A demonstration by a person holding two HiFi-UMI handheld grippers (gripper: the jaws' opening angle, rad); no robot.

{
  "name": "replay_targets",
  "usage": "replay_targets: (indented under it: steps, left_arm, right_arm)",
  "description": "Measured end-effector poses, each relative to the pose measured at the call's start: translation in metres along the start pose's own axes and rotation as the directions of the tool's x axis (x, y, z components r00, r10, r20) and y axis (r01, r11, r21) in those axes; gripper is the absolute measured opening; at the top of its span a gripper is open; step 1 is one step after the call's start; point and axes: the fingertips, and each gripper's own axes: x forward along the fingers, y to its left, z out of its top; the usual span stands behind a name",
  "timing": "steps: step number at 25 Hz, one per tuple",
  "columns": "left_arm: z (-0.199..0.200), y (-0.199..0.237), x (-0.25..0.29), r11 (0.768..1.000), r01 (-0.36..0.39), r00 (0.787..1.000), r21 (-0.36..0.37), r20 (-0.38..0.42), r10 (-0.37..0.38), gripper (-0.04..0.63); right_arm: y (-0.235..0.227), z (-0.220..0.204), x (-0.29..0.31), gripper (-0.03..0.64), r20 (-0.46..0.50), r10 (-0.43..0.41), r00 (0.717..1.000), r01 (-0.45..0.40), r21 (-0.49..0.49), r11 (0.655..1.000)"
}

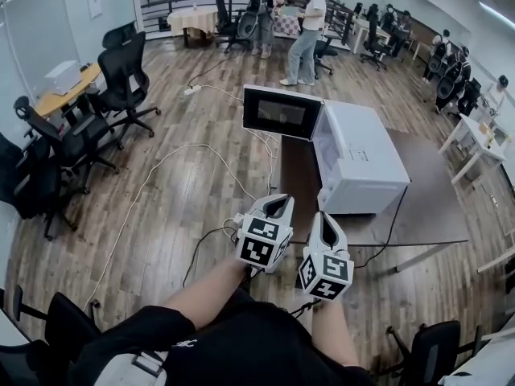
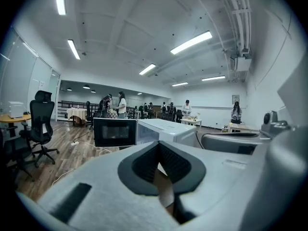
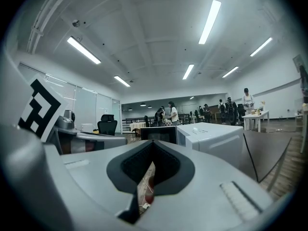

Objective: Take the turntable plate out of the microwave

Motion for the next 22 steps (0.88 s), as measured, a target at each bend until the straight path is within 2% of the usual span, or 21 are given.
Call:
replay_targets:
  steps: [11,16,22]
  left_arm:
    - [0.044,0.066,0.121,0.997,0.078,0.996,-0.03,-0.032,-0.079,0.009]
    - [0.042,0.084,0.153,0.994,0.1,0.993,-0.043,-0.063,-0.103,0.009]
    - [0.033,0.104,0.188,0.988,0.123,0.985,-0.098,-0.107,-0.133,0.009]
  right_arm:
    - [-0.035,0.027,0.125,0.006,-0.017,-0.075,0.997,0.075,0.025,0.997]
    - [-0.042,0.021,0.157,0.006,-0.046,-0.093,0.995,0.094,0.035,0.995]
    - [-0.048,0.013,0.188,0.006,-0.086,-0.107,0.991,0.111,0.037,0.993]
